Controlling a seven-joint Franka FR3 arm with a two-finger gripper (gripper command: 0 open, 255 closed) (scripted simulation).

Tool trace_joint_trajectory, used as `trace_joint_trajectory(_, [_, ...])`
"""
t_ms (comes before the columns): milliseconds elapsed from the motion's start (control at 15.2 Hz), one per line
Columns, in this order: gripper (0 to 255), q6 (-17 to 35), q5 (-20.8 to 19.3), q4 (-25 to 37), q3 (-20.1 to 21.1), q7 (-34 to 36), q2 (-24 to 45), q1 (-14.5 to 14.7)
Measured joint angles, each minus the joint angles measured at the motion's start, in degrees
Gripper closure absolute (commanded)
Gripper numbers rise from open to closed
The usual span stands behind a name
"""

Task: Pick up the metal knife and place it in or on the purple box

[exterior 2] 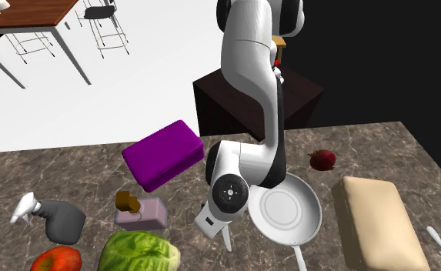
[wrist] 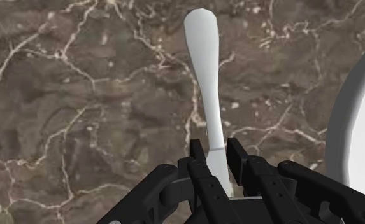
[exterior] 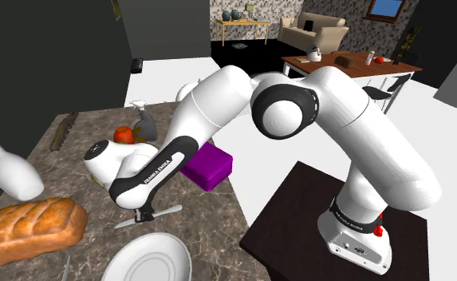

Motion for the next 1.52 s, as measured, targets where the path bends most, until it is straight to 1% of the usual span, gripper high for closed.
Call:
trace_joint_trajectory(660, [255,-3.5,0.7,-1.7,0.5,-0.6,-4.7,-0.6])
trace_joint_trajectory(1518, [255,-9.8,1.9,-1.0,1.4,-1.6,-10.5,-1.0])
